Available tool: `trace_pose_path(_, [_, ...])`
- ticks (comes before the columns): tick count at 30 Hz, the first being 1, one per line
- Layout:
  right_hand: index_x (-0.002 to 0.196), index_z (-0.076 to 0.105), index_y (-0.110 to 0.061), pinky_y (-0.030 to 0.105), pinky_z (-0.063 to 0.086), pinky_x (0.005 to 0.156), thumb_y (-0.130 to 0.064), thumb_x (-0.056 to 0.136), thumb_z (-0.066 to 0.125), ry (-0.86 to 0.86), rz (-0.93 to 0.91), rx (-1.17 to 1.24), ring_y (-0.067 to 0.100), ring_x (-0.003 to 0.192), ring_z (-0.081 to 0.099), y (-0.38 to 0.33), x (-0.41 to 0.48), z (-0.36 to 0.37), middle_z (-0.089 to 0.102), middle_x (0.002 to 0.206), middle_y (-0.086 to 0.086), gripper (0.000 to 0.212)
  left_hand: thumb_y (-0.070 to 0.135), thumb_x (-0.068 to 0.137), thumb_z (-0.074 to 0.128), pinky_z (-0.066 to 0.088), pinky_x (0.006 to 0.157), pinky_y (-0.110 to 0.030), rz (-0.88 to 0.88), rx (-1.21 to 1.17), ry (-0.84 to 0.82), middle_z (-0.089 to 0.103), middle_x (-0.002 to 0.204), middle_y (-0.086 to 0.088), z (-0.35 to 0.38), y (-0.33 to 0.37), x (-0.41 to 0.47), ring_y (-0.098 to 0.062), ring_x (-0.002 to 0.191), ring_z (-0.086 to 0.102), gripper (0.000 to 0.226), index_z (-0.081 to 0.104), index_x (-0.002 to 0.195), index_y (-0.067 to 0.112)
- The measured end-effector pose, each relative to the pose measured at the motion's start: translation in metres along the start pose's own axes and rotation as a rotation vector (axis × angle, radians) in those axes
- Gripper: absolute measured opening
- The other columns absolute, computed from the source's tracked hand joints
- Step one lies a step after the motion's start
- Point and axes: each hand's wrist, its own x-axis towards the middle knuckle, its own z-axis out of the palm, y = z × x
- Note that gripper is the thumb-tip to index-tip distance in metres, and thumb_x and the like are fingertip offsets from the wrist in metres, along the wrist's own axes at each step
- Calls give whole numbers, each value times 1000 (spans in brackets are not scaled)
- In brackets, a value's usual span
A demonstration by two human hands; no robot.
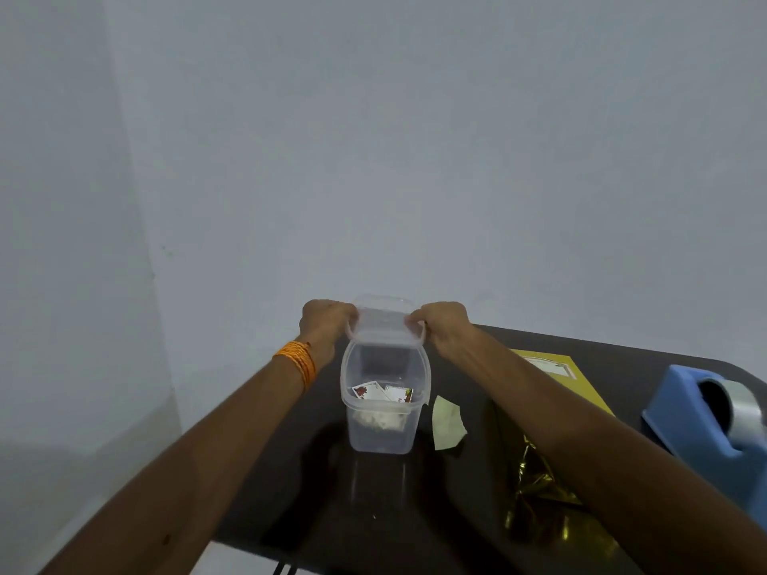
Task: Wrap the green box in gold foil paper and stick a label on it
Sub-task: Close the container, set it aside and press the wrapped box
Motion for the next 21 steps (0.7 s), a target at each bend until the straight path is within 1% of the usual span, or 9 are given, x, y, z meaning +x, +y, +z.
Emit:
trace_pose_path(3, [71, 68, -2, 32, 55, 69, 3, 74, 78, 64, -137, -171, 19, 73, 61, 6, -26, -5, 65, 76, 10, 11, 5, 77, 71, 52, 69, -27, 134, 129, -2, 68, 77, -7, -7, 4, -30, -20, 72, 61, 6, 73, 77, 0])
trace_pose_path(5, [75, 72, -3, 29, 52, 67, -4, 77, 79, 78, -202, -216, 17, 75, 62, 14, -40, -8, 67, 78, 7, 8, 6, 80, 70, 53, 69, -28, 203, 186, -6, 70, 78, -5, -12, 3, -44, -17, 71, 62, 7, 76, 80, 3])
trace_pose_path(7, [81, 74, -6, 28, 56, 68, -8, 82, 76, 83, -238, -255, 18, 79, 68, 21, -53, -9, 71, 82, 5, 3, 8, 81, 69, 55, 70, -31, 228, 237, -10, 72, 79, -7, -17, 0, -52, -17, 71, 63, 10, 77, 78, 3])
trace_pose_path(9, [88, 76, -7, 30, 60, 67, -10, 86, 72, 87, -297, -349, 19, 79, 71, 26, -63, -9, 73, 87, 7, 5, 9, 80, 68, 55, 67, -35, 238, 299, -3, 72, 77, -13, -21, -2, -57, -20, 68, 61, 13, 76, 74, 1])
trace_pose_path(11, [86, 75, -5, 26, 57, 60, -10, 89, 68, 109, -355, -457, 17, 74, 69, 31, -67, -9, 72, 85, 7, 9, 10, 79, 64, 49, 59, -34, 246, 367, -6, 67, 71, -17, -21, -5, -60, -22, 64, 55, 16, 73, 72, -1])
trace_pose_path(13, [92, 75, -4, 26, 58, 63, -13, 92, 66, 139, -392, -522, 18, 77, 68, 36, -71, -6, 71, 88, 9, 13, 10, 80, 61, 43, 56, -31, 249, 443, -13, 61, 65, -18, -21, -8, -64, -23, 62, 50, 19, 71, 70, -3])
trace_pose_path(16, [105, 73, -3, 29, 60, 74, -17, 95, 63, 189, -462, -595, 20, 84, 69, 42, -70, -3, 71, 96, 11, 20, 9, 84, 58, 44, 58, -30, 276, 550, -8, 65, 71, -21, -18, -11, -68, -24, 62, 51, 23, 71, 68, -2])
trace_pose_path(19, [102, 72, 3, 24, 49, 64, -16, 96, 61, 162, -479, -690, 19, 79, 64, 42, -69, -3, 70, 96, 14, 23, 10, 89, 56, 46, 63, -31, 315, 643, -1, 65, 74, -15, -19, -8, -73, -24, 66, 53, 24, 67, 68, 9])
trace_pose_path(21, [102, 71, 5, 24, 44, 64, -17, 96, 60, 146, -466, -736, 21, 81, 64, 40, -68, -4, 69, 96, 14, 26, 11, 92, 55, 46, 64, -31, 324, 703, 0, 69, 82, -16, -19, -6, -74, -24, 68, 55, 24, 69, 73, 6])
